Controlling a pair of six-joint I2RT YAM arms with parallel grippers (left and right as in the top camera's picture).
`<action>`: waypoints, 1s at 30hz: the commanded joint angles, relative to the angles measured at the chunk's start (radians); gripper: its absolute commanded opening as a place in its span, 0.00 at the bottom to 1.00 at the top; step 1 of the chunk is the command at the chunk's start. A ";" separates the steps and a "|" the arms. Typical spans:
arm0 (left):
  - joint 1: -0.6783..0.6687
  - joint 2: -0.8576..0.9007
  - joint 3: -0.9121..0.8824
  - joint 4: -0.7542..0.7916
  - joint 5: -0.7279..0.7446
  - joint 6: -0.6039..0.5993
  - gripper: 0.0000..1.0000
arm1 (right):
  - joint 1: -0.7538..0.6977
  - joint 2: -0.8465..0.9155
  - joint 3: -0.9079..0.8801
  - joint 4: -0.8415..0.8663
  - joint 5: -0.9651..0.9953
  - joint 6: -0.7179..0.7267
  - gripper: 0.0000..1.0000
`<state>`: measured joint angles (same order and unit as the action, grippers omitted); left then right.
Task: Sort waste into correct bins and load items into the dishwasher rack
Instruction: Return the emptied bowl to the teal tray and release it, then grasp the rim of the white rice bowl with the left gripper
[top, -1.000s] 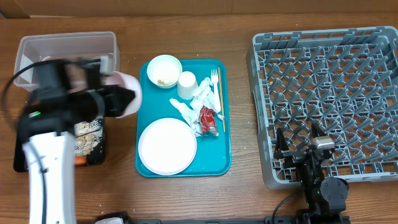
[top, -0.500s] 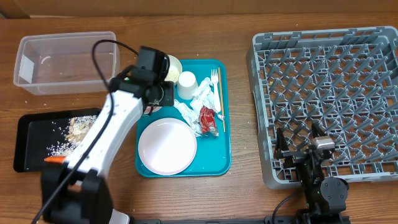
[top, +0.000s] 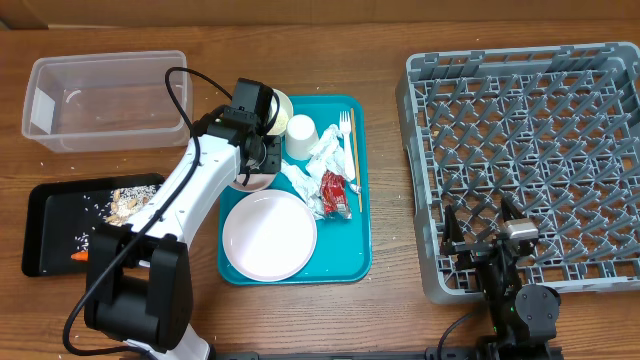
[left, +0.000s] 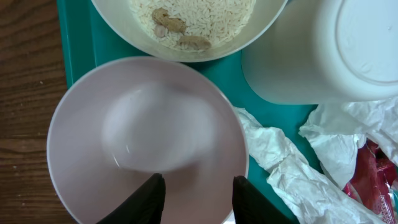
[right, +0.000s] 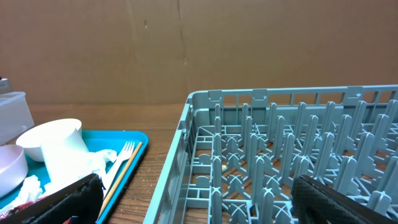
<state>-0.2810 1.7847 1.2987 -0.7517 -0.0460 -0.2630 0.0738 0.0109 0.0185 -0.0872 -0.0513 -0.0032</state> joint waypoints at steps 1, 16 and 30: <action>-0.001 0.004 0.039 -0.007 -0.017 0.006 0.44 | 0.005 -0.008 -0.010 0.006 0.006 0.003 1.00; 0.056 0.014 0.128 0.134 -0.127 0.042 0.85 | 0.005 -0.008 -0.010 0.006 0.006 0.003 1.00; 0.160 0.232 0.470 -0.112 0.163 0.118 0.88 | 0.005 -0.008 -0.010 0.006 0.006 0.003 1.00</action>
<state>-0.0895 1.9686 1.7222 -0.8528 0.0978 -0.1795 0.0738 0.0109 0.0185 -0.0875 -0.0513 -0.0032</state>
